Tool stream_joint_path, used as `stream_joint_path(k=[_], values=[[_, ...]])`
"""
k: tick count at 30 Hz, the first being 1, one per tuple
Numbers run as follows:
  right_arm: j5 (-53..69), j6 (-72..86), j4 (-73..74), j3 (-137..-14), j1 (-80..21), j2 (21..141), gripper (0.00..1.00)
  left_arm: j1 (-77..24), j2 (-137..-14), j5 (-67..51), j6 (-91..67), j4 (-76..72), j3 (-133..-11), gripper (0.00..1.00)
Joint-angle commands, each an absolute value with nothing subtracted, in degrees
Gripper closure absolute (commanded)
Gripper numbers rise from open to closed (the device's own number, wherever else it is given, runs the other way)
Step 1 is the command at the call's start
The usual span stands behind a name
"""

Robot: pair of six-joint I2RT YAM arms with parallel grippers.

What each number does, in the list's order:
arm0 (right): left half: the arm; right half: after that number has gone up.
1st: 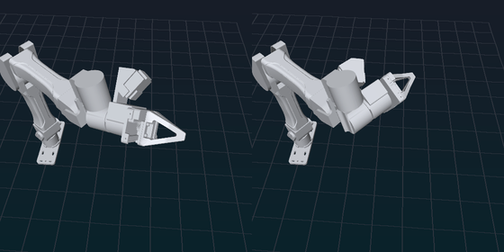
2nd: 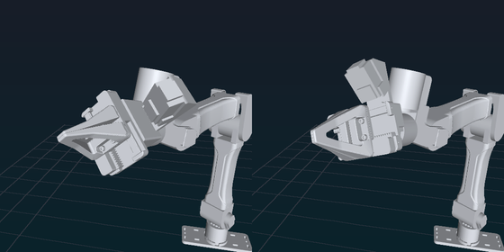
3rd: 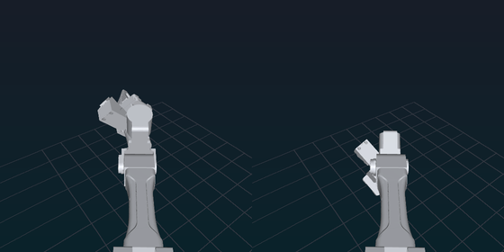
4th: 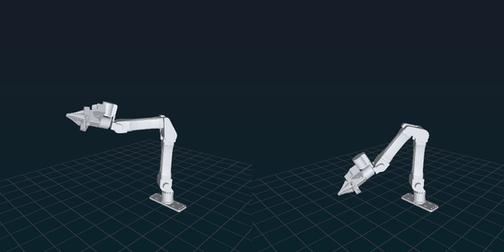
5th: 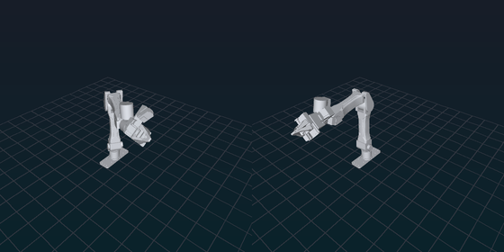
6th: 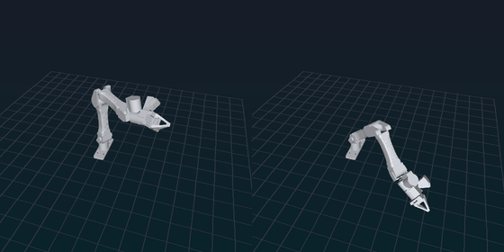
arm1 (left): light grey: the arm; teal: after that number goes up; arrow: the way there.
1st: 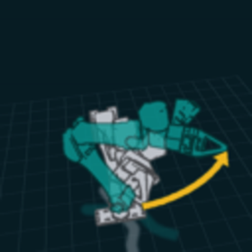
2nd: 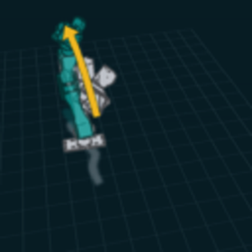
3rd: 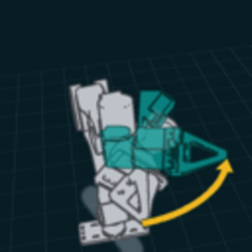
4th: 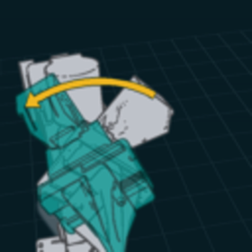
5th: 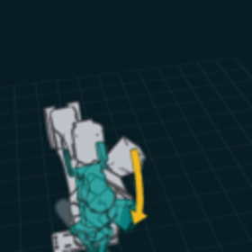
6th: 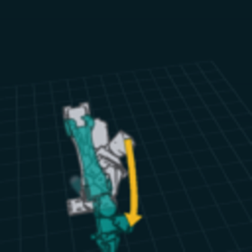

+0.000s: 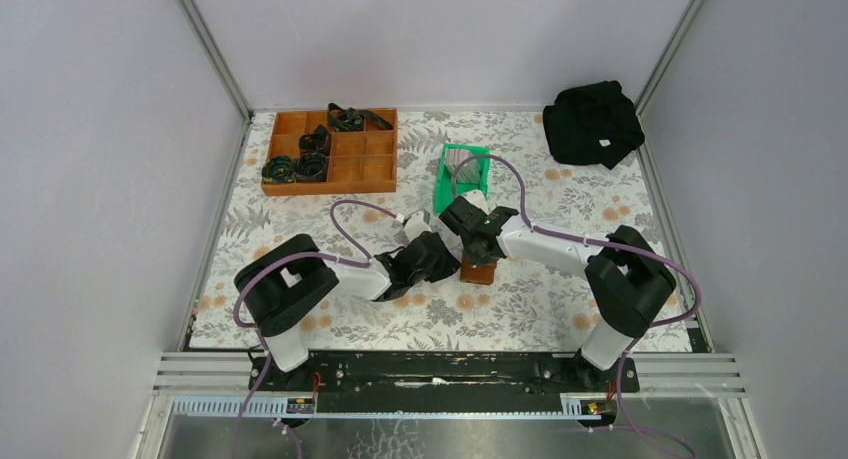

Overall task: Put the credit cards into the card holder
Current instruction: Close the card holder at the center of the board.

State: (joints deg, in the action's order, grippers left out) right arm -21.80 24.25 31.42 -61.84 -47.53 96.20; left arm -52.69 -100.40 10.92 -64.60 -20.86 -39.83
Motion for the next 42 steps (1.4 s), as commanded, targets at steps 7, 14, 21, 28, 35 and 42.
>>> stream_joint_path(k=[7,14,21,28,35,42], values=[[-21.5,25.0,30.3,-61.7,-48.3,96.4,0.98,-53.4,-104.3,9.6,-62.6,-11.4,-37.9,0.75],[-21.1,25.3,29.6,-62.0,-48.3,97.7,0.99,-53.6,-104.3,9.3,-62.5,-11.9,-37.5,0.75],[-20.6,25.5,29.0,-62.4,-48.3,98.9,0.99,-53.7,-104.4,8.9,-62.3,-12.2,-37.1,0.75],[-20.6,25.8,28.4,-62.1,-48.3,99.3,0.99,-53.6,-104.4,8.7,-62.1,-12.2,-37.0,0.76],[-21.3,26.0,27.7,-61.1,-48.2,98.9,1.00,-53.6,-104.5,8.7,-62.2,-12.3,-36.6,0.76],[-21.1,25.9,26.3,-59.8,-47.7,98.4,1.00,-53.7,-104.5,8.6,-62.4,-11.9,-36.5,0.76]])
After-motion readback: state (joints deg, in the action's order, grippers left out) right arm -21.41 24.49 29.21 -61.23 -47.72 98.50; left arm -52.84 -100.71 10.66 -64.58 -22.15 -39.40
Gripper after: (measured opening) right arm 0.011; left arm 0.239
